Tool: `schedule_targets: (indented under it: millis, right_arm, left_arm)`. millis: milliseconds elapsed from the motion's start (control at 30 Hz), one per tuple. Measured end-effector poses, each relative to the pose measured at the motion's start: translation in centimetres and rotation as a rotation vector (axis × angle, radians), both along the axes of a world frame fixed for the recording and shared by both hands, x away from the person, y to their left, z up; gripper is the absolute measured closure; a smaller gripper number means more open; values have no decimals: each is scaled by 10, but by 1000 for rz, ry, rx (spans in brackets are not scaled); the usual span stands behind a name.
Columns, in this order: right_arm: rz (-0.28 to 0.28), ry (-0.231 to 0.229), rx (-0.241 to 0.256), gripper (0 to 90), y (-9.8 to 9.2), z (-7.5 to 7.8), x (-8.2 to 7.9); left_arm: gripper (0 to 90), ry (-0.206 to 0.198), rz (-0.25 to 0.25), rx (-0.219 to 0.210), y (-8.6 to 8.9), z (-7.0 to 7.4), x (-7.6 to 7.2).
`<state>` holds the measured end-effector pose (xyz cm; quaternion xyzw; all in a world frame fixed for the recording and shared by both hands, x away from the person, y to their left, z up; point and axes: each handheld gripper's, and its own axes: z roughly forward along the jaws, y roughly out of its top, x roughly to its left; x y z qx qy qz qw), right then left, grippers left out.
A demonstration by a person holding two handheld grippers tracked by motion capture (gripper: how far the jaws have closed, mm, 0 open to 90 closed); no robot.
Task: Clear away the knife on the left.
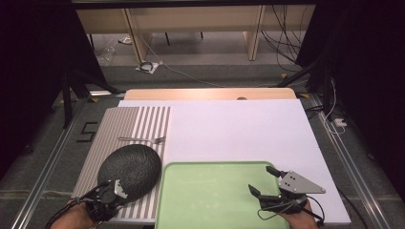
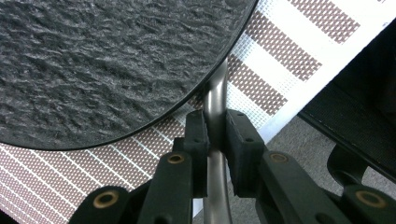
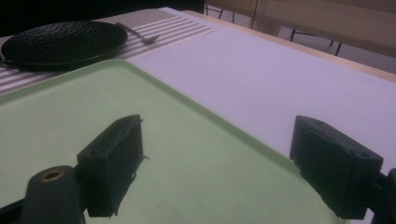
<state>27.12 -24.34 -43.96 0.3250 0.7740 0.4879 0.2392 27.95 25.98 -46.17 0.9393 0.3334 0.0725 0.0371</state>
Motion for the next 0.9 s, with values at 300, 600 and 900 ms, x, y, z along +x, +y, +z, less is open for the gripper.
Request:
schedule_targets:
  millis: [300, 600, 900]
  right_arm:
    - [1, 0, -1, 184, 0, 0, 0]
    - [4, 4, -4, 186, 1, -1, 0]
    - [3, 6, -3, 186, 1, -1, 0]
  left_arm:
    - [795, 22, -25, -2, -3, 2, -3]
    - [795, 35, -25, -6, -3, 6, -8]
    - [795, 49, -43, -8, -5, 10, -13]
